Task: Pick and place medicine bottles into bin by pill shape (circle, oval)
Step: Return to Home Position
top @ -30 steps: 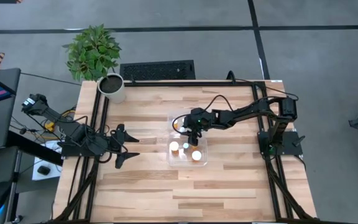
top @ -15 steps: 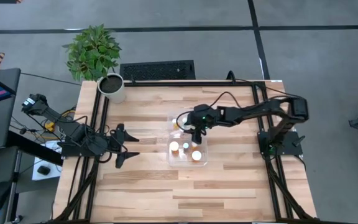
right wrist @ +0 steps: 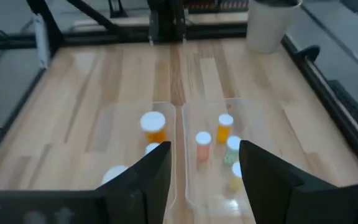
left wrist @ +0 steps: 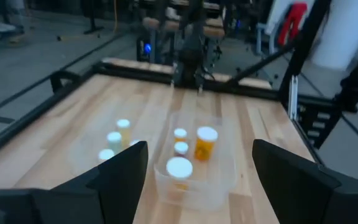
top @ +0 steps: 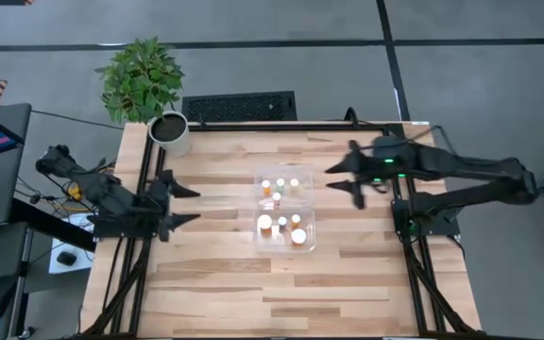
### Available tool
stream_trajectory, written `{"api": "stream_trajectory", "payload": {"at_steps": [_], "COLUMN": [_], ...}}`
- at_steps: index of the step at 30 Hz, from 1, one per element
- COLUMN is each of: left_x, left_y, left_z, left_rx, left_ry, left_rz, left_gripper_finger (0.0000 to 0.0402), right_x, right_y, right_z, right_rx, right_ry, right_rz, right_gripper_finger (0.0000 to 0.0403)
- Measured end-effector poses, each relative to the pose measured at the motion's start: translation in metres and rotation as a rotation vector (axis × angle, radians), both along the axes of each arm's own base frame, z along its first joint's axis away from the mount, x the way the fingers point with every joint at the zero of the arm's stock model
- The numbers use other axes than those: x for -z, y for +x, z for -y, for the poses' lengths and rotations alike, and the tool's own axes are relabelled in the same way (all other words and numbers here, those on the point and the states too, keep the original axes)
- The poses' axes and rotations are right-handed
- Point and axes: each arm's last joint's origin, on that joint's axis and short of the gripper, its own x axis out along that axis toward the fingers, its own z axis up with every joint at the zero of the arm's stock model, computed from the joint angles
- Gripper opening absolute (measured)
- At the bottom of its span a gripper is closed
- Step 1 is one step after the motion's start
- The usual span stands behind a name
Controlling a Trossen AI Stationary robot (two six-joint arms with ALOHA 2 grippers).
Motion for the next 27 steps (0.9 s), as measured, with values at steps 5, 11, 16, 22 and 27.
{"api": "stream_trajectory", "payload": {"at_steps": [5, 11, 16, 22, 27], "left_x": [0.009, 0.031, 0.052, 0.075, 0.1], "left_y": [-0.023, -0.041, -0.048, -0.041, -0.034], "left_z": [-0.015, -0.026, -0.03, -0.026, -0.021], "left_rx": [-0.044, -0.057, -0.058, -0.08, -0.088], "left_ry": [-0.05, -0.131, -0.182, -0.211, -0.229], "left_rz": [0.048, 0.106, 0.139, 0.065, 0.014], "left_gripper_finger": [0.0283, 0.0283, 0.0283, 0.0283, 0.0283], "right_x": [0.001, 0.048, 0.091, 0.12, 0.145], "right_y": [-0.053, -0.096, -0.115, -0.111, -0.098], "right_z": [-0.008, -0.015, -0.018, -0.016, -0.015], "right_rx": [0.021, 0.053, 0.063, 0.119, 0.12], "right_ry": [0.025, 0.095, 0.143, 0.201, 0.21], "right_rz": [0.115, 0.248, 0.384, 0.494, 0.498], "right_gripper_finger": [0.019, 0.0192, 0.0193, 0.0186, 0.0186]}}
